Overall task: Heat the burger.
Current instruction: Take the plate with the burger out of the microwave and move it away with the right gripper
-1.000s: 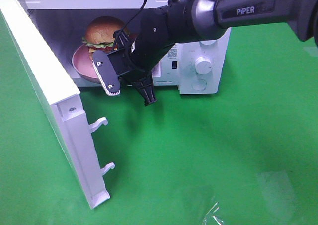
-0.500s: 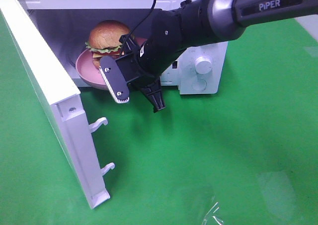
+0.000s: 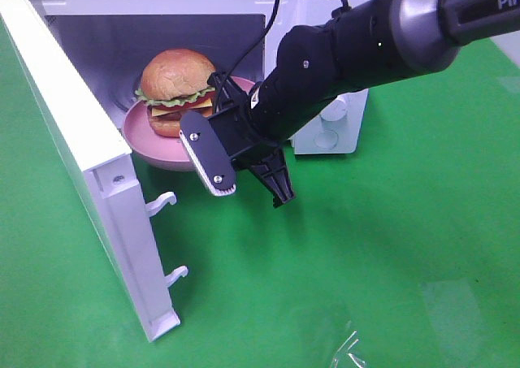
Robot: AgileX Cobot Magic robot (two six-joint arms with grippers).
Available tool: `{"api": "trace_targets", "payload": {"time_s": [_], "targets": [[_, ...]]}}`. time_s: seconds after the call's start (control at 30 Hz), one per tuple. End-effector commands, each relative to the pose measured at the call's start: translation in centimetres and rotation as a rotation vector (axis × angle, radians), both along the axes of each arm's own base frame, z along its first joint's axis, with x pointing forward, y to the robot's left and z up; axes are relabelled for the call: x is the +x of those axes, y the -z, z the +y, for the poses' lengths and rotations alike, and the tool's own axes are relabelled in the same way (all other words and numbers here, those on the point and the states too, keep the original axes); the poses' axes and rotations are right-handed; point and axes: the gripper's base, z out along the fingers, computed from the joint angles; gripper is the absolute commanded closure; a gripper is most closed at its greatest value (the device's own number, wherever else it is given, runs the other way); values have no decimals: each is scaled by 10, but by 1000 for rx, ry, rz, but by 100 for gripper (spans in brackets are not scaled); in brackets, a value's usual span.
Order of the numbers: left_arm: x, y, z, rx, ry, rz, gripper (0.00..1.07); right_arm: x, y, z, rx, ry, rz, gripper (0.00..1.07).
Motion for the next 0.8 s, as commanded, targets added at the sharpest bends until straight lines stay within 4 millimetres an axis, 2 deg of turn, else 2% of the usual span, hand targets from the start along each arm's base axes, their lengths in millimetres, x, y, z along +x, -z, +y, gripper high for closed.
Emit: {"api": "trace_targets", "payload": {"time_s": [0.03, 0.2, 0.4, 0.8], "targets": [[-2, 0, 0, -1, -4, -27, 7, -4, -21, -10, 63, 21, -82, 107], [-2, 0, 0, -1, -4, -27, 7, -11, -25, -16, 67, 19, -96, 107], [-2, 0, 0, -1, -4, -27, 7, -31, -33, -33, 70, 20, -133, 107], [-2, 0, 0, -1, -4, -27, 7, -61, -37, -57, 78, 33, -138, 107]]}}
